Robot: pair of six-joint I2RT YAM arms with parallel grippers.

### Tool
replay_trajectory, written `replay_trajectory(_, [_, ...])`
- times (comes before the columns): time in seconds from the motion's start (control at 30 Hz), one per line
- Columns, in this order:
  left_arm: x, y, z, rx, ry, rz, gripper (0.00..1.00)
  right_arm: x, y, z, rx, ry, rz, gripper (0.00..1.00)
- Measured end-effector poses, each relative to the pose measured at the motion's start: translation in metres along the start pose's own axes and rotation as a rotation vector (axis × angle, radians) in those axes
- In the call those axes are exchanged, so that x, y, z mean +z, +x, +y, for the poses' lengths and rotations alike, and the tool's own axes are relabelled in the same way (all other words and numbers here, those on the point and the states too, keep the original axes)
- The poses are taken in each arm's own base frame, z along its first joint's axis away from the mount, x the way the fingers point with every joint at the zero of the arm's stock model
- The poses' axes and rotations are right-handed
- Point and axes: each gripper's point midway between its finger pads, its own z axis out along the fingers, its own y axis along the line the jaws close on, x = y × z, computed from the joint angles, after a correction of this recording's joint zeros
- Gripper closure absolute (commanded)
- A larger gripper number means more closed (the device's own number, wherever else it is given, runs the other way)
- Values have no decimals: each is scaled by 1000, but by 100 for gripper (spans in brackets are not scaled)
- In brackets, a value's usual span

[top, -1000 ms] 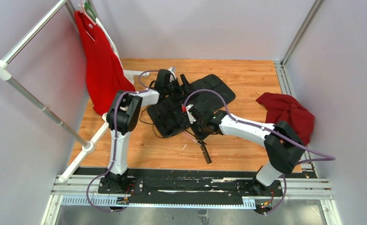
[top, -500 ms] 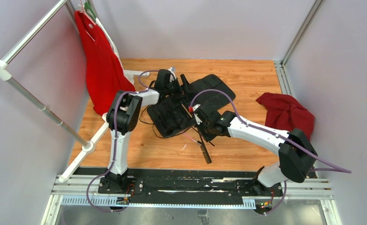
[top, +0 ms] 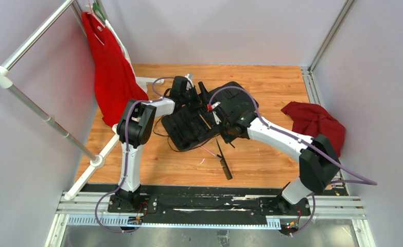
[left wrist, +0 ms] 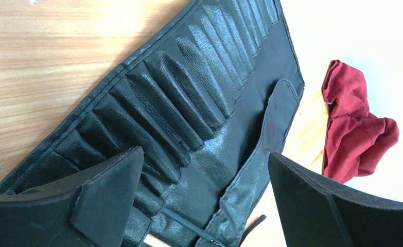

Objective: Organize the makeup
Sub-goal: Place the makeup brush in the cosmetics bag.

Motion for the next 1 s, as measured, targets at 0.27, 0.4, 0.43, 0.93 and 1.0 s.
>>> replay_trajectory(0.27, [-1, 1, 1, -1, -3, 8, 2, 25, -35, -42, 38, 25, -26, 99])
replay_trajectory(0.4, [-1, 1, 1, -2, -3, 8, 2, 36, -54, -55, 45, 16, -50, 99])
replay_trajectory(0.43, [-1, 1, 1, -2, -3, 8, 2, 39, -59, -58, 48, 14, -57, 99])
replay_trajectory(0.93, [-2, 2, 1, -12, -9, 19, 2, 78, -70, -51, 37, -66, -28, 99])
replay_trajectory(1.0, [-2, 1, 0, -15, -8, 19, 2, 80, -72, -50, 38, -73, -28, 99])
